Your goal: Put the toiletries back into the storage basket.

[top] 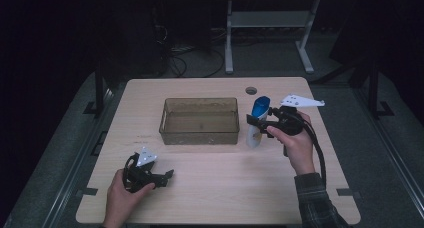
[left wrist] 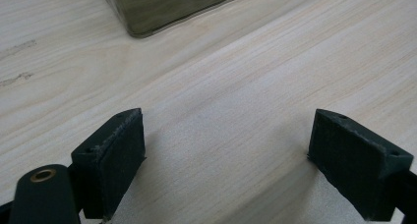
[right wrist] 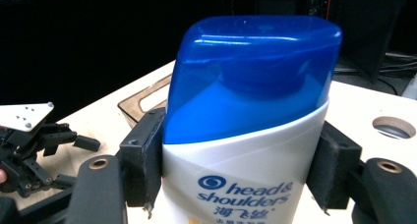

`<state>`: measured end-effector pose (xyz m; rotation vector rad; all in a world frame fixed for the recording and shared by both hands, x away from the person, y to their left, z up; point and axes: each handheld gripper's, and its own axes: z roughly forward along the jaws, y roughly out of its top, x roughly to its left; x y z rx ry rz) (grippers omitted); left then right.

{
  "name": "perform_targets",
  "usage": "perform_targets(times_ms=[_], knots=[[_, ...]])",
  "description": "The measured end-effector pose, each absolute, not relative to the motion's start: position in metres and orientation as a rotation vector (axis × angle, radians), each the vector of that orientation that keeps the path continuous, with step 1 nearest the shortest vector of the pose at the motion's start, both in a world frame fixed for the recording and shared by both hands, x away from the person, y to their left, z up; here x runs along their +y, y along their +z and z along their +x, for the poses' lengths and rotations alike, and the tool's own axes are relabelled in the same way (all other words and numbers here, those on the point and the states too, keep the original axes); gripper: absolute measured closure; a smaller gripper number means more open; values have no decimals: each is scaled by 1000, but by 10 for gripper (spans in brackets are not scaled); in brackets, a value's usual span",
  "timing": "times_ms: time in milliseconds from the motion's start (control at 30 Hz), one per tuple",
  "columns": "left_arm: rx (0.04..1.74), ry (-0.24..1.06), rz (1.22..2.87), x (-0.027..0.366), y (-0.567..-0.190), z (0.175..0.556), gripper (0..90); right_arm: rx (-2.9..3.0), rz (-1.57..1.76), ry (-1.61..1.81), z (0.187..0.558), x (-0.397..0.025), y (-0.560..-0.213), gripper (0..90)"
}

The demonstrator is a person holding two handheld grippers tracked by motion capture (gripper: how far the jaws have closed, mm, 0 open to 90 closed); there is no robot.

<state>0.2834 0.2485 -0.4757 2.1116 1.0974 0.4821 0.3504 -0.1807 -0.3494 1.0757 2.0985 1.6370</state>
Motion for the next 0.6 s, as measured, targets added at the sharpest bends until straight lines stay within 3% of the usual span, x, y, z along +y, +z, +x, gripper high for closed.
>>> perform_targets(times_ms=[600], knots=[[1098,480,2114,249,-475,283,126,2102,1052,1643,374,-160,-332,335]])
